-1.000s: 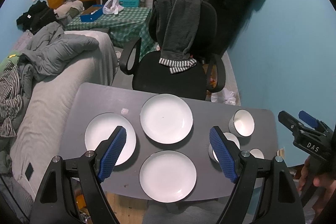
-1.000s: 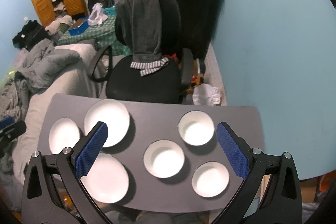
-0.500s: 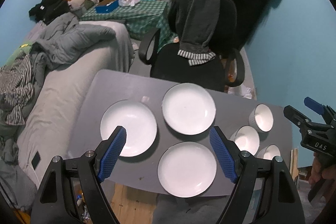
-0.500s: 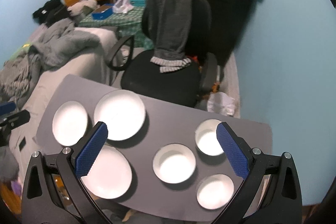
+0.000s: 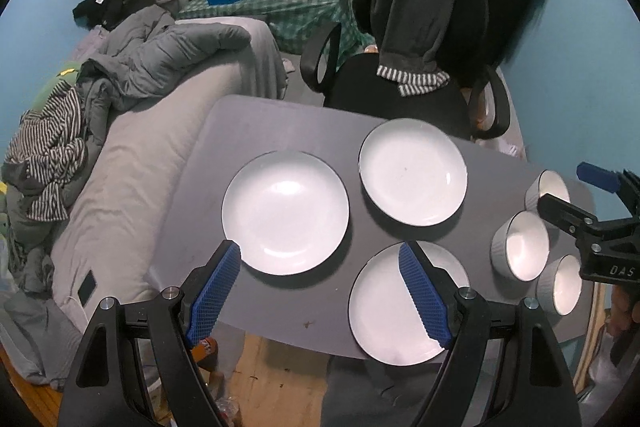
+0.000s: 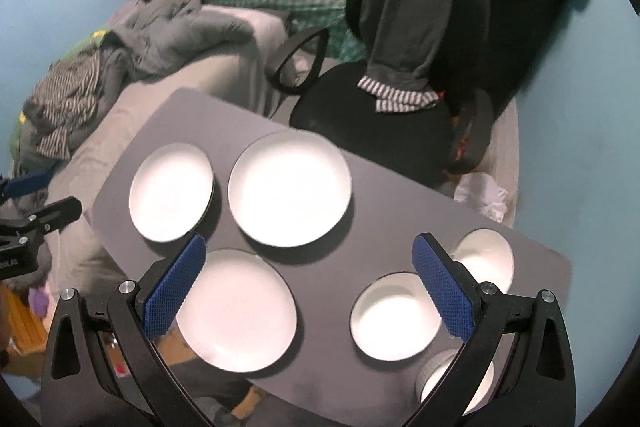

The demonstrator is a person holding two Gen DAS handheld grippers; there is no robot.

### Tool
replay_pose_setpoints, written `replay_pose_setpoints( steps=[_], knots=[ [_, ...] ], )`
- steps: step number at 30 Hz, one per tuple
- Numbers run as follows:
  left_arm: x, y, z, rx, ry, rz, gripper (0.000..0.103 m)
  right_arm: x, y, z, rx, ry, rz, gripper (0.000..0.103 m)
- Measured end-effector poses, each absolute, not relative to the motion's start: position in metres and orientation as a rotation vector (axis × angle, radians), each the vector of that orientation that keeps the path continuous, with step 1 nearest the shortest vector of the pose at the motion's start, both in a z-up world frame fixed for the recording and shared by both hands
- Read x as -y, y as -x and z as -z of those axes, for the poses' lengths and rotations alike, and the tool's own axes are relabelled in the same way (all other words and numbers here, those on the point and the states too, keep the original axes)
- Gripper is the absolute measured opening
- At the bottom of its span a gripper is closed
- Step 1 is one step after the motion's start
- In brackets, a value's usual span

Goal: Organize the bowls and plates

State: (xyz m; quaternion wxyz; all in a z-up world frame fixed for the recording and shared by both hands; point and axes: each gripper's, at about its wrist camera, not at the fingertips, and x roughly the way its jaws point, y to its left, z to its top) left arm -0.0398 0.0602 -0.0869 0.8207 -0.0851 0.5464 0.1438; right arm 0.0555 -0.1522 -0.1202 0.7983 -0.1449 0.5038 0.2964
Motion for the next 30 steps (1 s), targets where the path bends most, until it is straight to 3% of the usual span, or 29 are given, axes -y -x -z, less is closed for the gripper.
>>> replay_pose_setpoints(
  steps=[8, 21, 30],
  knots=[
    [-0.056, 0.045, 0.123, -1.211, 0.153, -0.277, 0.083, 0.136, -0.053, 0.162, -1.153, 0.347, -0.694, 0.101],
    [-0.062, 0.05, 0.196, -1.342, 0.338, -0.256, 0.083, 0.128, -0.05, 0.227, -1.255, 0.39, -0.719, 0.101],
    [-0.055, 0.047, 0.231, -1.386, 0.375, -0.231, 0.083, 0.123, -0.044, 0.259, -1.299, 0.425, -0.74, 0.096]
  ],
)
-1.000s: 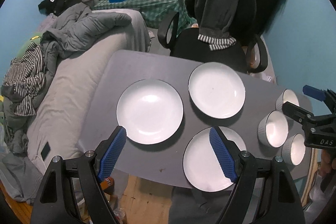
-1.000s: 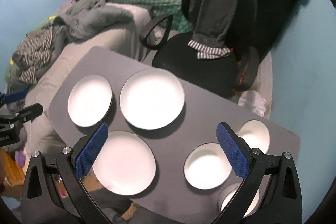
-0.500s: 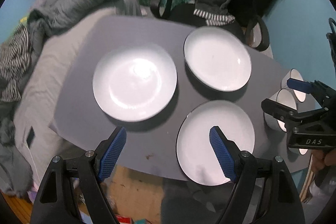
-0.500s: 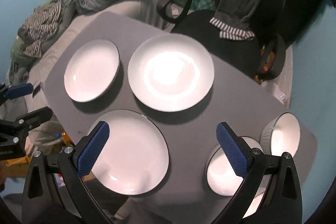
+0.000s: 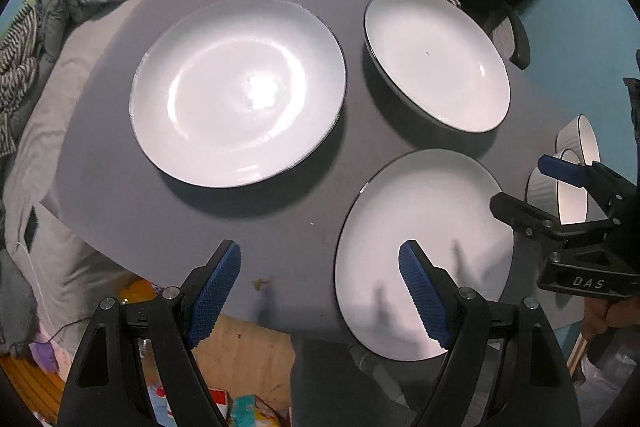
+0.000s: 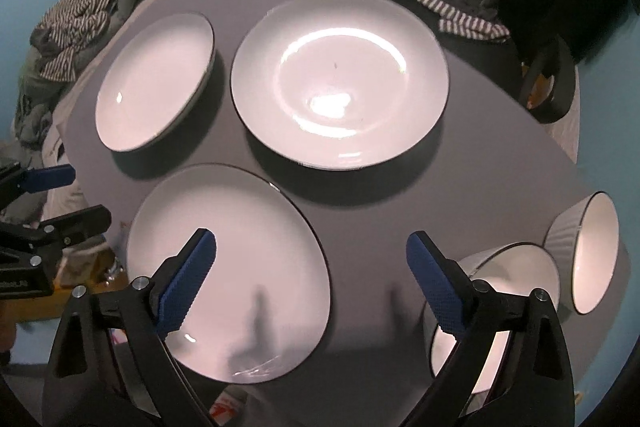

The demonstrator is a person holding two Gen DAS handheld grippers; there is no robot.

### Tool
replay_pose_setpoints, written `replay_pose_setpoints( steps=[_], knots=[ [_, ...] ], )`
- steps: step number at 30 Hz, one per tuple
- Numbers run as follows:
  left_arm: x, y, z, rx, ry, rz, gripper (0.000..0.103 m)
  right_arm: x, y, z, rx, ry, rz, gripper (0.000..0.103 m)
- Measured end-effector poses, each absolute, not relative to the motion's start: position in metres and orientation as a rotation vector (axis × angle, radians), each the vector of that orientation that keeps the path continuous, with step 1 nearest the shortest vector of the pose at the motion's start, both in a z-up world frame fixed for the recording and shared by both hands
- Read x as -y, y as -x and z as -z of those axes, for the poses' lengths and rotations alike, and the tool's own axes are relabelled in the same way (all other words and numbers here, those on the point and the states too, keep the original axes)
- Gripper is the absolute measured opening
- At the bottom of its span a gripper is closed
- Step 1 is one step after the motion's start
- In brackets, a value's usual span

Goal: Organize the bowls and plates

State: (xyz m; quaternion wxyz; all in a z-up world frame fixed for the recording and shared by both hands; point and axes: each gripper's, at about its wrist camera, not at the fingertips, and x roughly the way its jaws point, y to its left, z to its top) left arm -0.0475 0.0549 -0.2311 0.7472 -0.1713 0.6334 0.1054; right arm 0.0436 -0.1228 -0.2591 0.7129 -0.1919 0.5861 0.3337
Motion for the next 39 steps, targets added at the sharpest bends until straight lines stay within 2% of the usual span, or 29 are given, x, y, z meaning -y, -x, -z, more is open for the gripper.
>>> replay_pose_setpoints(
  steps=[6, 13, 16, 18, 21, 25, 29, 35, 39],
  knots=[
    [-0.051, 0.048, 0.244, -1.426, 0.403, -0.232, 0.083, 0.124, -0.042, 0.271, -1.326, 0.421, -0.741, 0.095],
    [-0.053, 0.047, 0.252, -1.452, 0.453, -0.22, 0.081, 0.125, -0.039, 0.28, -1.364, 0.398, -0.757, 0.082],
    [-0.052, 0.045, 0.255, -1.459, 0.476, -0.215, 0.075, 0.126, -0.036, 0.284, -1.383, 0.388, -0.762, 0.078],
    [-0.052, 0.046, 0.261, -1.468, 0.491, -0.216, 0.065, 0.127, -0.036, 0.287, -1.402, 0.38, -0.765, 0.075],
    [-0.054, 0.048, 0.266, -1.485, 0.529, -0.216, 0.056, 0.127, -0.034, 0.29, -1.419, 0.375, -0.768, 0.064],
    [-0.055, 0.052, 0.276, -1.487, 0.56, -0.225, 0.054, 0.128, -0.031, 0.297, -1.459, 0.37, -0.764, 0.058],
    [-0.055, 0.049, 0.281, -1.498, 0.582, -0.221, 0.04, 0.131, -0.029, 0.304, -1.491, 0.359, -0.765, 0.046],
    [-0.06, 0.052, 0.29, -1.507, 0.626, -0.214, 0.031, 0.131, -0.022, 0.305, -1.515, 0.347, -0.767, 0.028],
    [-0.063, 0.056, 0.293, -1.505, 0.642, -0.209, 0.028, 0.134, -0.024, 0.304, -1.535, 0.281, -0.759, 0.028]
  ],
)
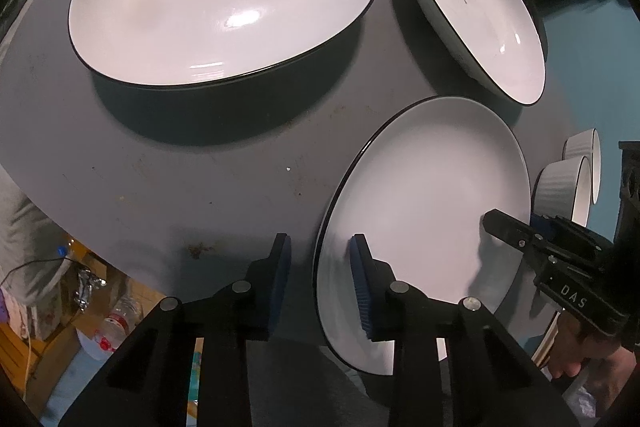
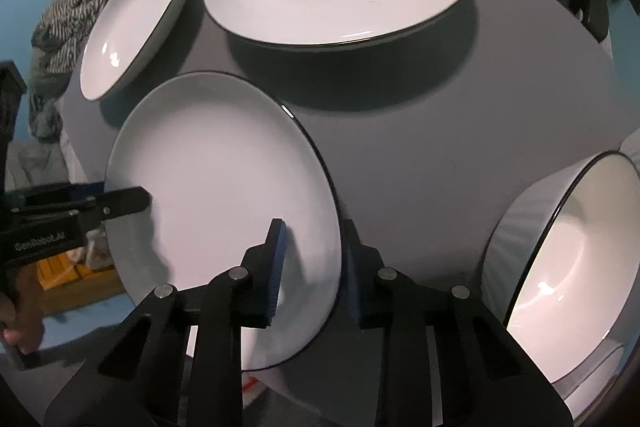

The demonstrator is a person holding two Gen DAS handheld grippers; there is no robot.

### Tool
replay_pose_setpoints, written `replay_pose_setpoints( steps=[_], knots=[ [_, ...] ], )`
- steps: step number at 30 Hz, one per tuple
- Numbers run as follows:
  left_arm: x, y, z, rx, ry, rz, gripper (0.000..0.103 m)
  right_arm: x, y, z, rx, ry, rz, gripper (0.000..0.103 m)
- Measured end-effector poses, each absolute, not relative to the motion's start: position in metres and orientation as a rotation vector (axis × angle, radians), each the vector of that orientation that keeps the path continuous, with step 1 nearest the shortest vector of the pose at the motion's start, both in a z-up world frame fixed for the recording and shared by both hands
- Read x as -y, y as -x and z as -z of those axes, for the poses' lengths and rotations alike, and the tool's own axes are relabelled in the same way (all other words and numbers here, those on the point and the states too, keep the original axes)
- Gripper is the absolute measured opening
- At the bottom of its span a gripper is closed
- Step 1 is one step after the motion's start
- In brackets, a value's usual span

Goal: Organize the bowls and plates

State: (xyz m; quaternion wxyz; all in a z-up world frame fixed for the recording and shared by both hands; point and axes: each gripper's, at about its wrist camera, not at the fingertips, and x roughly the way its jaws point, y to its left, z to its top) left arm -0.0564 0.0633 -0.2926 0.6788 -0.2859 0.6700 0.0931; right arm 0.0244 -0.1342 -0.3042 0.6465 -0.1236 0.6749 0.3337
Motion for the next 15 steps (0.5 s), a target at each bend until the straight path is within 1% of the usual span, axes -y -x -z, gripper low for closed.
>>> replay_pose_setpoints(
  steps=[5, 8, 9, 11, 15],
  knots=[
    [-0.0582, 0.0526, 0.2967, -1.521, 0.615, -0.178, 0.019, 0.1313, -0.0293, 0.3054, -1.555, 0.227, -0.741, 0.027],
    [-0.0572, 0.0528, 0.2974, -1.527, 0.586, -0.172, 0.019, 0.1287, -0.026, 0.3072, -1.563, 0.215, -0.734, 0.027],
    [-0.0573, 0.0531, 0.2975, -1.528, 0.585, -0.169, 0.019, 0.1285, -0.0261, 0.3077, -1.566, 0.212, -0.727, 0.026],
    [-0.0594, 0.0546, 0.2989, -1.529, 0.592, -0.164, 0.018, 0.129, -0.0278, 0.3075, -1.571, 0.213, -0.724, 0.02],
    [-0.0576, 0.0493, 0.3013, -1.539, 0.621, -0.168, 0.018, 0.1326, -0.0295, 0.3071, -1.58, 0.193, -0.73, 0.019]
  ],
)
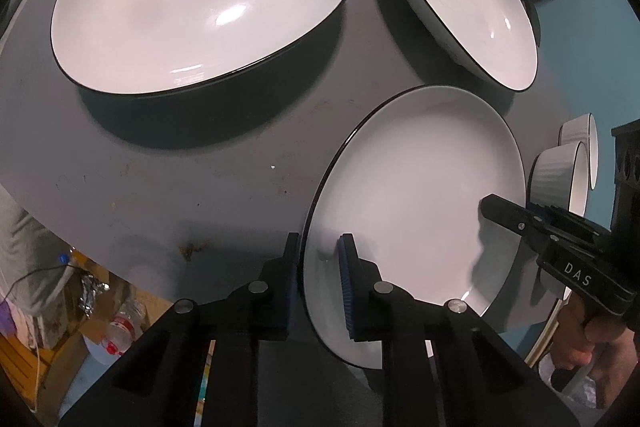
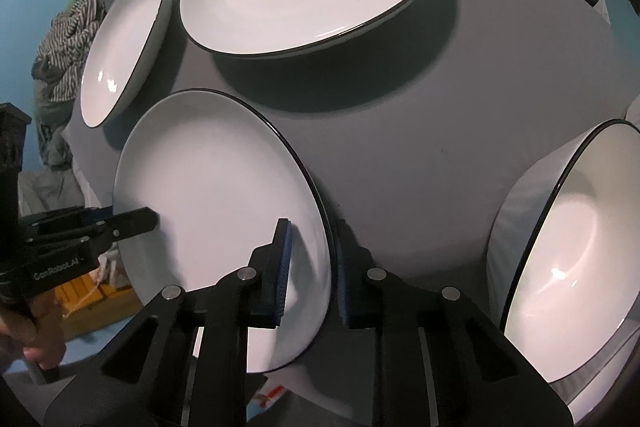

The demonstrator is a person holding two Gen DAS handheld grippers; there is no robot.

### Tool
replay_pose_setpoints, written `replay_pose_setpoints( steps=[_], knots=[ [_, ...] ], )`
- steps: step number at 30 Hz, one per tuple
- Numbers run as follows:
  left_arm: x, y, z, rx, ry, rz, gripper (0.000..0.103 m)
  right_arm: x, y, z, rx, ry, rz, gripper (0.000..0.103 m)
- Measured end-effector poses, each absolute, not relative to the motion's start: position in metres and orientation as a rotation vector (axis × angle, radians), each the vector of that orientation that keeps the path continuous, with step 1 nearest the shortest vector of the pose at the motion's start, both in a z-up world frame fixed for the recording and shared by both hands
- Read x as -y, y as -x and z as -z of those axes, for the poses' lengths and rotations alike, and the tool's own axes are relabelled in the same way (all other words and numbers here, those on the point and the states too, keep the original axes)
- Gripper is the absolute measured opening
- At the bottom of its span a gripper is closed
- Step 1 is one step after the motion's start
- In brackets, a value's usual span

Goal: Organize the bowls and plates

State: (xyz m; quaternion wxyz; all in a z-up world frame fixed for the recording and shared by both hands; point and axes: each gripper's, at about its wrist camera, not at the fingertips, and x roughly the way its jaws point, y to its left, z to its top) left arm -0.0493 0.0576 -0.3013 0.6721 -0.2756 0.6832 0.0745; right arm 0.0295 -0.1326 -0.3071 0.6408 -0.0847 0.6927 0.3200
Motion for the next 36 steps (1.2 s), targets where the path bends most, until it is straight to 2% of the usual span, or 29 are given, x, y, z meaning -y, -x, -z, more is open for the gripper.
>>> replay_pose_setpoints(
  steps=[19, 36],
  knots=[
    [-0.042, 0.028, 0.277, -1.535, 0.551, -0.151, 0.018, 0.15, -0.042, 0.296, -1.604, 0.131, -0.689, 0.017],
    [-0.054, -0.022, 0.244, -1.475, 0.504, -0.121, 0.017, 0.161, -0.07, 0.266, -1.533, 0.086, -0.66, 0.017]
  ],
)
